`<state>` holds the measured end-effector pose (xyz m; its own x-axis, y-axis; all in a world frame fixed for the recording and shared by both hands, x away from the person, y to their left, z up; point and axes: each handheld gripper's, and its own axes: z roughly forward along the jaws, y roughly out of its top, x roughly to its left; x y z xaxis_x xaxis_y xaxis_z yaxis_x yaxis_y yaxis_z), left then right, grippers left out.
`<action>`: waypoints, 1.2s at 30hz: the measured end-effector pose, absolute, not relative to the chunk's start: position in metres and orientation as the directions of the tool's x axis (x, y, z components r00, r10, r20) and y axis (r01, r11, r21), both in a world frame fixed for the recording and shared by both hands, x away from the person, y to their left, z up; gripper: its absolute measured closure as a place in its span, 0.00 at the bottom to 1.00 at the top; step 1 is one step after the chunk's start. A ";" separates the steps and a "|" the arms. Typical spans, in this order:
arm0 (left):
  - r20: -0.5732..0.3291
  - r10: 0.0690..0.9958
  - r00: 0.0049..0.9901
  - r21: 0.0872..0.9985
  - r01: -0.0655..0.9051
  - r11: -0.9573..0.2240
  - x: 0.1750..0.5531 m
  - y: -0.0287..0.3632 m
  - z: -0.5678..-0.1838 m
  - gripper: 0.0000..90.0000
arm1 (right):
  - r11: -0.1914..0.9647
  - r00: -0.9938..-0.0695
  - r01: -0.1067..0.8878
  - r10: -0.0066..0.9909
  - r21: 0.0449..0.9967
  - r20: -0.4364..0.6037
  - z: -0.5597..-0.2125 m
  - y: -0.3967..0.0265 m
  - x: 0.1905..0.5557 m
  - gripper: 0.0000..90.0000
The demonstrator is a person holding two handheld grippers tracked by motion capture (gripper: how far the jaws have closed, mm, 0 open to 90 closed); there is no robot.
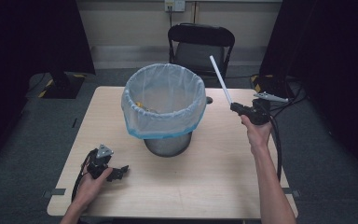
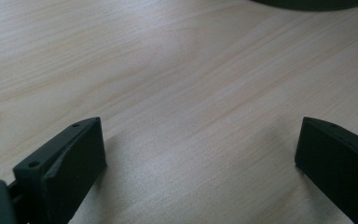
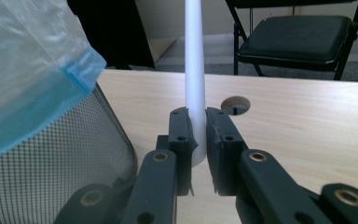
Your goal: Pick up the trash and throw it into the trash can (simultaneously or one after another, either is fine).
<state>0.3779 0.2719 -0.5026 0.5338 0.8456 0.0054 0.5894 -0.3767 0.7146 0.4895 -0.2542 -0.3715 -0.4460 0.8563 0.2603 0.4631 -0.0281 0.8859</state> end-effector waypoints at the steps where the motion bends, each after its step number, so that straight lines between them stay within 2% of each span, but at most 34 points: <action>1: 0.005 0.846 0.534 0.715 0.590 -0.376 0.378 0.272 -0.503 0.01 | -0.025 -0.449 0.462 0.856 0.887 0.257 -0.370 -0.253 0.490 0.91; 36: 0.003 0.848 0.530 0.713 0.594 -0.373 0.378 0.272 -0.503 0.00 | -0.045 -0.527 0.338 0.819 0.940 0.228 -0.309 -0.230 0.487 0.90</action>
<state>0.3784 0.2716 -0.5027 0.5300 0.8480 0.0026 0.5939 -0.3733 0.7127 0.4870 -0.2304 -0.3094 -0.5270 0.8186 0.2284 0.3376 -0.0450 0.9402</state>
